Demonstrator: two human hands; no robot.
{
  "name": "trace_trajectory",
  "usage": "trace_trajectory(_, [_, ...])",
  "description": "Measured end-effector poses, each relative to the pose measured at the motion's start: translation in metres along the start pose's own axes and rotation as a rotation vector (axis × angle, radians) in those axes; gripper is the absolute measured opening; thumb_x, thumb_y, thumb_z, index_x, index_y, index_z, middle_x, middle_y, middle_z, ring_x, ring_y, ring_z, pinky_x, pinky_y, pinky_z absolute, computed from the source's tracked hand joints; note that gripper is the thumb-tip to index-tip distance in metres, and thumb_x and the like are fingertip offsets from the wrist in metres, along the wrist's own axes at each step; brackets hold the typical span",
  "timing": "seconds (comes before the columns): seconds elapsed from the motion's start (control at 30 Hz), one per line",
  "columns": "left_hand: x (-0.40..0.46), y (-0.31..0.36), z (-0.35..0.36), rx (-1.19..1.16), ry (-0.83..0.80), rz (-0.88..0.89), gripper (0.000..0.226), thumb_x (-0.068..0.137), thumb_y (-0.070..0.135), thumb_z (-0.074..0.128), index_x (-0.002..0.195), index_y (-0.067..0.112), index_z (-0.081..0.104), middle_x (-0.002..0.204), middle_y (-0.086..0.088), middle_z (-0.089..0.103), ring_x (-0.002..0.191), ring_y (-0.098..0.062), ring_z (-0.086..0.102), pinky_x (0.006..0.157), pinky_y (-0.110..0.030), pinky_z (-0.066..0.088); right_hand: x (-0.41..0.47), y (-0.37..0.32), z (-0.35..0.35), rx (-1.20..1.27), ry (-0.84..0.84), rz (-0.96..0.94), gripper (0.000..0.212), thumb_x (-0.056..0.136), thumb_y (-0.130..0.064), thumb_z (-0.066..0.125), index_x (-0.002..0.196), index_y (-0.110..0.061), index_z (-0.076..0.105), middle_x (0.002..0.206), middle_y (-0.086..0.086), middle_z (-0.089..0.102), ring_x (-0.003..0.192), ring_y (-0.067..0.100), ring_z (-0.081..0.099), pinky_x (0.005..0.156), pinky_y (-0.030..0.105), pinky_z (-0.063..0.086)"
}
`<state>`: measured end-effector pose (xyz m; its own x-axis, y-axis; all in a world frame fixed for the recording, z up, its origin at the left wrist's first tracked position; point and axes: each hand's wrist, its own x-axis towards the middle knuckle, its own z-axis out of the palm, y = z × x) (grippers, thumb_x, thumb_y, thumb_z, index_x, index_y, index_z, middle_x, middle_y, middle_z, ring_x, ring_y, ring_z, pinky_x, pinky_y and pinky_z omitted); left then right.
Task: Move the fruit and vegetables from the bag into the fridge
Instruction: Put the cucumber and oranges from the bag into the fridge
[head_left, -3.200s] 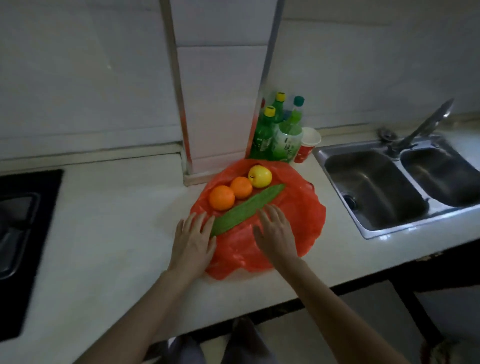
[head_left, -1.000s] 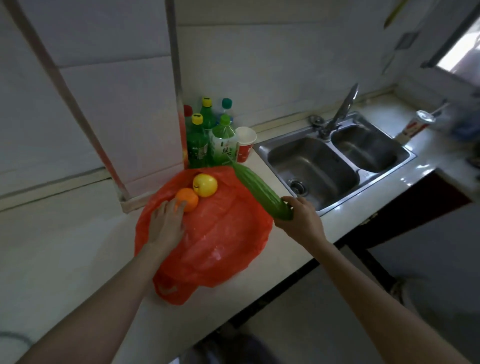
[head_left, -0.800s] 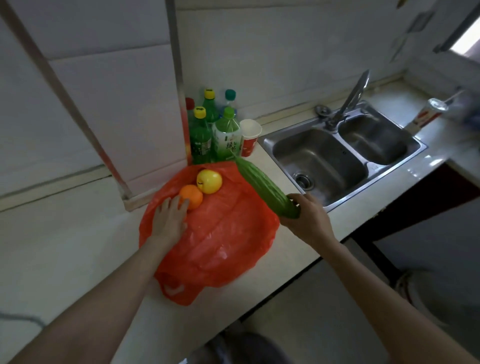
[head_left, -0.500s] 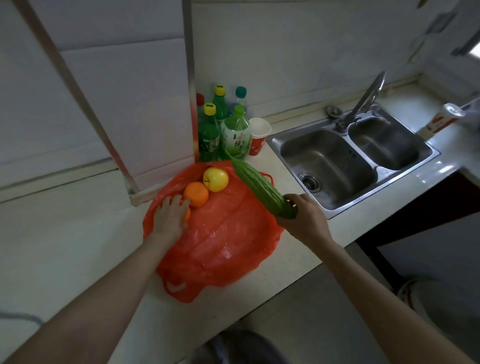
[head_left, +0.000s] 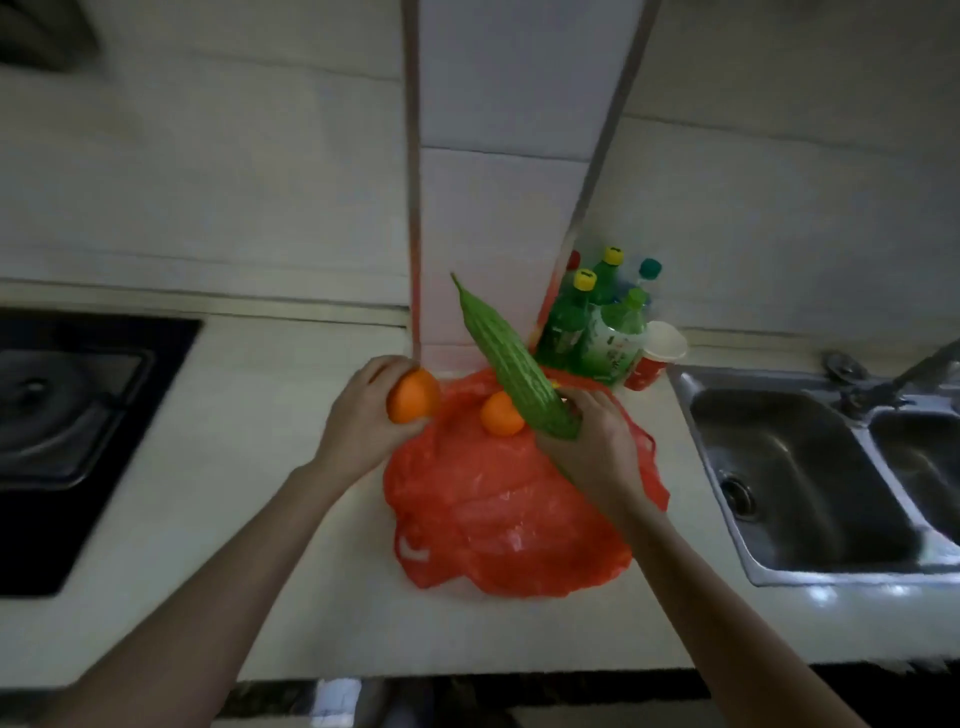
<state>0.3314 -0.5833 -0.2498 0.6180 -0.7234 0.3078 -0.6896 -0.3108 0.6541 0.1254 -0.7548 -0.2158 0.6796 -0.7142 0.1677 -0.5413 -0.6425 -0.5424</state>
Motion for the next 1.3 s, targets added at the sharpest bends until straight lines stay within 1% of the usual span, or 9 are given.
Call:
trace_trajectory(0.13, [-0.065,-0.027,-0.057,0.06,0.182,-0.229,0.067,0.062,0.026,0.084,0.123,0.022,0.056,0.128,0.003,0.051,0.114,-0.016,0.052,0.093,-0.029,0.044,0.005,-0.05,0.048,0.118,-0.135,-0.184,0.052,0.069,-0.029,0.079,0.116,-0.015,0.062,0.104,0.005,0.062,0.097,0.025,0.058,0.079,0.039,0.047])
trace_trajectory(0.2, [-0.106,-0.038,-0.086,0.104,0.246,-0.316,0.067,0.063,0.026,0.084,0.123,0.021,0.056,0.128,0.003,0.051,0.114,-0.015,0.052,0.093,-0.029,0.044,0.0,-0.078,0.075,0.186,-0.233,-0.251,0.054,0.068,-0.024,0.079,0.117,-0.013,0.062,0.107,0.009,0.063,0.099,0.028,0.059,0.082,0.042,0.048])
trace_trajectory(0.3, [-0.173,-0.049,-0.126,0.167,0.317,-0.434,0.067,0.065,0.027,0.084,0.125,0.022,0.054,0.131,0.002,0.049,0.114,-0.017,0.051,0.09,-0.03,0.044,-0.019,-0.127,0.111,0.218,-0.357,-0.328,0.053,0.068,-0.024,0.079,0.117,-0.014,0.061,0.108,0.009,0.062,0.1,0.027,0.058,0.08,0.038,0.048])
trace_trajectory(0.47, [-0.279,-0.057,-0.192,0.247,0.494,-0.594,0.069,0.069,0.031,0.082,0.129,0.026,0.049,0.134,0.002,0.046,0.115,-0.021,0.048,0.087,-0.034,0.044,-0.073,-0.214,0.151,0.284,-0.547,-0.497,0.05,0.069,-0.024,0.078,0.116,-0.016,0.062,0.105,0.007,0.06,0.097,0.024,0.057,0.081,0.04,0.049])
trace_trajectory(0.67, [-0.392,-0.064,-0.271,0.291,0.656,-0.675,0.066,0.07,0.031,0.082,0.128,0.023,0.05,0.133,0.0,0.048,0.114,-0.023,0.048,0.085,-0.035,0.044,-0.149,-0.321,0.179,0.301,-0.599,-0.67,0.052,0.069,-0.031,0.078,0.117,-0.022,0.06,0.103,0.002,0.058,0.095,0.019,0.057,0.078,0.036,0.049])
trace_trajectory(0.9, [-0.522,-0.064,-0.379,0.409,0.861,-0.761,0.065,0.068,0.031,0.082,0.124,0.028,0.05,0.129,0.002,0.049,0.107,-0.014,0.047,0.081,-0.03,0.039,-0.247,-0.46,0.2,0.346,-0.642,-0.914,0.056,0.069,-0.036,0.078,0.119,-0.02,0.06,0.104,0.004,0.058,0.096,0.02,0.059,0.079,0.039,0.05])
trace_trajectory(1.1, [-0.591,-0.063,-0.443,0.503,0.976,-0.799,0.064,0.066,0.03,0.083,0.123,0.027,0.052,0.127,0.001,0.051,0.108,-0.015,0.051,0.086,-0.025,0.038,-0.332,-0.557,0.221,0.462,-0.712,-1.076,0.053,0.068,-0.036,0.077,0.117,-0.022,0.06,0.099,-0.002,0.056,0.093,0.016,0.058,0.076,0.034,0.048])
trace_trajectory(1.2, [-0.62,-0.072,-0.466,0.551,1.03,-0.833,0.064,0.066,0.031,0.083,0.122,0.028,0.051,0.127,0.003,0.051,0.11,-0.015,0.051,0.087,-0.027,0.038,-0.367,-0.592,0.238,0.501,-0.748,-1.161,0.051,0.069,-0.036,0.076,0.115,-0.025,0.06,0.1,-0.002,0.057,0.094,0.016,0.057,0.077,0.036,0.048])
trace_trajectory(1.3, [-0.641,-0.086,-0.488,0.602,1.031,-0.867,0.064,0.065,0.034,0.08,0.122,0.025,0.052,0.126,0.002,0.051,0.112,-0.017,0.051,0.089,-0.029,0.04,-0.388,-0.627,0.261,0.512,-0.788,-1.22,0.048,0.069,-0.037,0.075,0.114,-0.027,0.059,0.098,-0.005,0.056,0.093,0.014,0.056,0.074,0.037,0.049])
